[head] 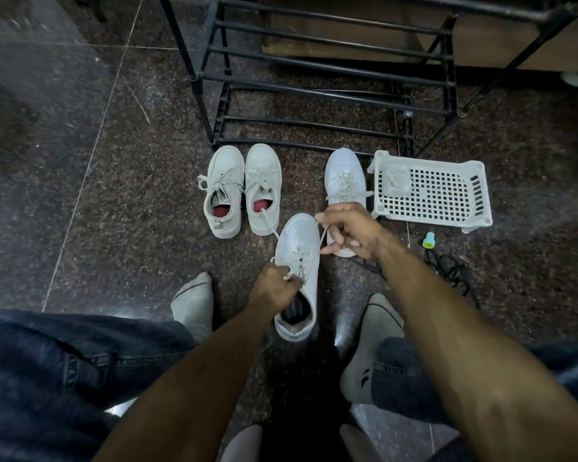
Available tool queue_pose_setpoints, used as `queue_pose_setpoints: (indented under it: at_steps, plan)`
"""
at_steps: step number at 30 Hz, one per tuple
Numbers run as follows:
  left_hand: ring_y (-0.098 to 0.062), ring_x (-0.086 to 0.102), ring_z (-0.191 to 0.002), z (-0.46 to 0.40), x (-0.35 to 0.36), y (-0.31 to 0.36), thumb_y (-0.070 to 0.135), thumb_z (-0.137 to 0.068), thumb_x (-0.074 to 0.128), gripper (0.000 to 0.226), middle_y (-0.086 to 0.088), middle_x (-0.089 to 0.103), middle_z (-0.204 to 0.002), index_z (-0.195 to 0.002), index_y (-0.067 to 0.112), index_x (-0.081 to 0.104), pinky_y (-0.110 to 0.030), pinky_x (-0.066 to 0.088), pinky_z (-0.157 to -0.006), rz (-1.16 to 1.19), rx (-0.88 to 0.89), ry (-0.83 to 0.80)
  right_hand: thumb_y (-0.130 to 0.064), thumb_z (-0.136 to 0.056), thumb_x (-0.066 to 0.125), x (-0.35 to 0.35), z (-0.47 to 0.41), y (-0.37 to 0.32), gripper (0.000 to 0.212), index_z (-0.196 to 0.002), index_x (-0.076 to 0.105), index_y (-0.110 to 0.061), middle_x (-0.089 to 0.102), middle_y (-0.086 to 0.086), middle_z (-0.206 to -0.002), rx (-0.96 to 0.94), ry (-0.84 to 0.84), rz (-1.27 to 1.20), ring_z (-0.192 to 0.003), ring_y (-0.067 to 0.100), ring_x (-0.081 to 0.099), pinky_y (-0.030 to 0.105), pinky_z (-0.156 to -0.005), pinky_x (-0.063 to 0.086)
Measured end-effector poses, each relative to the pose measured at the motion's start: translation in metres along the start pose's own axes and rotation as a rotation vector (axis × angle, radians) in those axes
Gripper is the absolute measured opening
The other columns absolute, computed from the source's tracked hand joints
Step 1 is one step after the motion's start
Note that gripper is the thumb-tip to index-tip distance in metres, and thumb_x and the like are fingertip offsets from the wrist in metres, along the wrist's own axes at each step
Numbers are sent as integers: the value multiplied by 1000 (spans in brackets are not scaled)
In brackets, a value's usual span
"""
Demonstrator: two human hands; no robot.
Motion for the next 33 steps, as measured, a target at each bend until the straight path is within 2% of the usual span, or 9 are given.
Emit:
queue_pose_setpoints:
  at_steps: [4, 7, 11, 15, 18, 24, 27, 29, 33]
  plan:
    - [-21, 59, -70, 0, -26, -14, 18, -86, 70, 19, -7, 62, -69, -71, 8, 63, -34, 52, -76, 687, -295, 152, -10, -87, 69, -27, 3, -2, 22, -67, 58, -10, 54, 9, -47, -56, 236, -95, -25, 9, 28, 33, -53, 58]
    - [-20, 61, -58, -2, -47, -2, 12, -88, 64, 11, -10, 61, -60, -80, 5, 64, -36, 52, -72, 918, -306, 189, -10, -89, 68, -38, 4, 27, 14, -85, 55, -7, 64, 14, -59, 43, 343, 261, -32, 13, 48, 25, -39, 46]
    - [-12, 48, -44, -8, -79, 23, 8, -90, 62, 5, -6, 53, -61, -86, 6, 62, -29, 50, -48, 1004, -188, 241, -26, -91, 62, -48, 5, 82, 22, -88, 58, -4, 71, 11, -66, 213, 409, 607, -51, 25, 68, 39, -61, 60]
    - [-6, 50, -48, -8, -103, 42, 3, -89, 62, 11, -3, 65, -84, -97, 10, 64, -25, 51, -46, 1094, -118, 325, -43, -92, 53, -64, 25, 119, 43, -90, 59, -1, 70, 18, -68, 329, 608, 236, -57, 32, 70, 44, -62, 60]
    - [-9, 54, -58, -9, -108, 38, 8, -90, 60, 12, -7, 68, -97, -97, 18, 64, -25, 50, -47, 1161, -150, 365, -32, -94, 51, -69, 33, 129, 34, -96, 57, 1, 70, 21, -76, 400, 643, 128, -59, 33, 70, 49, -65, 60]
    - [-16, 56, -57, -5, -111, 14, 16, -88, 61, 26, -15, 63, -89, -108, 1, 67, -24, 49, -48, 1328, -274, 478, -21, -97, 48, -77, 32, 126, 22, -104, 55, -1, 67, 18, -78, 380, 715, -215, -49, 25, 65, 33, -43, 53]
    - [-16, 57, -55, -5, -114, 1, 12, -88, 60, 14, -9, 65, -76, -97, 6, 68, -24, 46, -46, 1237, -293, 506, -10, -96, 46, -84, 34, 119, 19, -105, 58, 1, 65, 15, -72, 311, 789, -264, -44, 21, 61, 31, -43, 53]
    - [-15, 53, -51, -8, -112, -3, 11, -86, 58, 17, -6, 63, -69, -98, 2, 67, -24, 43, -46, 977, -246, 458, -5, -95, 47, -88, 35, 109, 19, -110, 58, -2, 65, 14, -75, 248, 821, -158, -51, 23, 62, 36, -51, 57]
    - [-30, 63, -94, -14, -71, -6, 17, -81, 65, 34, -15, 66, -113, -113, 8, 65, -35, 51, -84, 277, -206, 120, -17, -87, 60, -70, 40, 78, 38, -124, 56, -16, 61, 12, -117, 171, 775, 615, -99, 34, 64, 40, -83, 52]
Point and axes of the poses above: each hand's wrist, its own z-axis away from the middle knuckle, its own x-axis out of the palm, y = z × x, the point moved 10 cm from there along -z, towards the middle knuckle
